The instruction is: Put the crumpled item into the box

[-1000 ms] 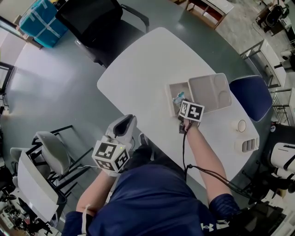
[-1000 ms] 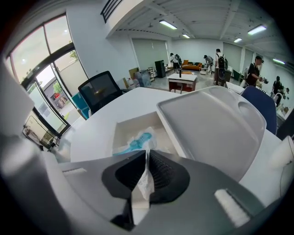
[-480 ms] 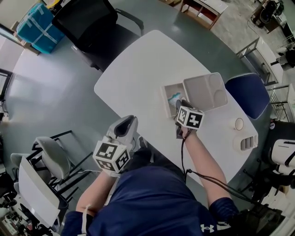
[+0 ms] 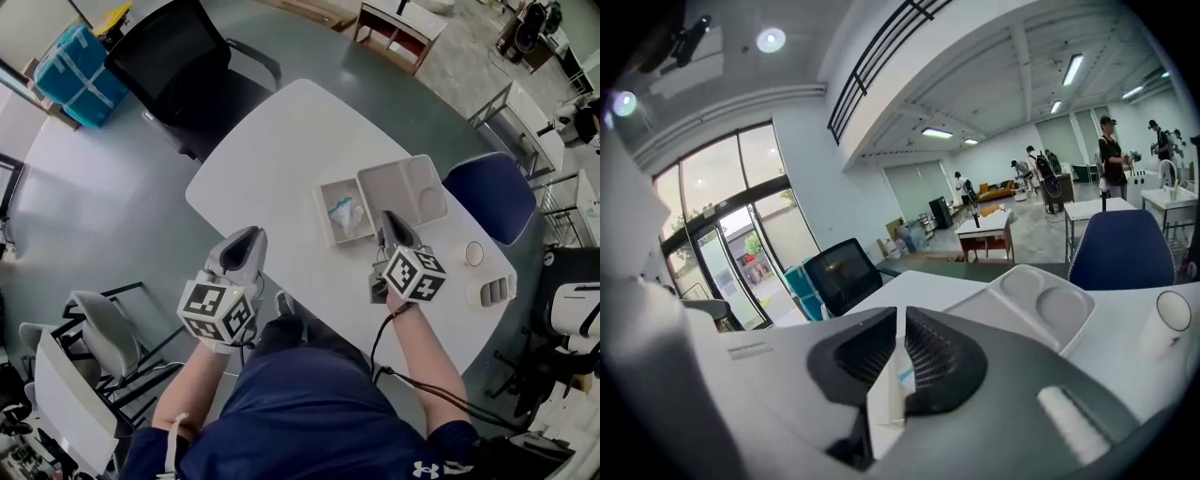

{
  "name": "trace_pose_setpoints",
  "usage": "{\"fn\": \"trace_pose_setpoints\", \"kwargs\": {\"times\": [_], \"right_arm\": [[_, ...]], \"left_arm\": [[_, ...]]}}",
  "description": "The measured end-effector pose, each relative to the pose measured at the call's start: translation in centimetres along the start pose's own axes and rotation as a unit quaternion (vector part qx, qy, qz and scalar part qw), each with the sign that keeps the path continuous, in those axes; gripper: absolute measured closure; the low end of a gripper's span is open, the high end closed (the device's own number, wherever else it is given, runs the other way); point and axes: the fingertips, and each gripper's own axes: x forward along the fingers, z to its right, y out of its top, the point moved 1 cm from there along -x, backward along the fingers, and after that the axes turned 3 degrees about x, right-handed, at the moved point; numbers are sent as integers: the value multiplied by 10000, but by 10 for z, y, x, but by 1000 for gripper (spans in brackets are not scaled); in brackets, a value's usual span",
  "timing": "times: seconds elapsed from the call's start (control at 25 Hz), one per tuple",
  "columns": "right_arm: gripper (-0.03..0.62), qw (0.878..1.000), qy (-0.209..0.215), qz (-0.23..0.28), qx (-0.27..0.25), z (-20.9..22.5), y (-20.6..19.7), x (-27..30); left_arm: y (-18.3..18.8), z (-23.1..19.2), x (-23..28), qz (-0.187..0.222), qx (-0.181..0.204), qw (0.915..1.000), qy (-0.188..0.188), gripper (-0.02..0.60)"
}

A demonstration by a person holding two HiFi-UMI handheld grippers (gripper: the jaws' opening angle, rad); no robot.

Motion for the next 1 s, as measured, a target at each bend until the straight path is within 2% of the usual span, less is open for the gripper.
{"fn": "trace_pose_setpoints", "kwargs": {"times": [0.2, 0.4, 0.72, 1.0], "right_arm": [[565, 9984, 164, 509, -155, -7, 35, -47], [579, 9917, 428, 1138, -429, -32, 77, -91], [591, 9712, 857, 1966, -1038, -81, 126, -150], [591, 9528, 888, 2534, -1414, -107, 153, -190]], "left_arm": [[23, -1, -3, 265, 107, 9995, 109, 538], [54, 16, -7, 637, 239, 9977, 10, 538], [98, 54, -18, 1178, 706, 9902, -261, 538], [137, 83, -35, 1675, 784, 9815, -505, 538]]}}
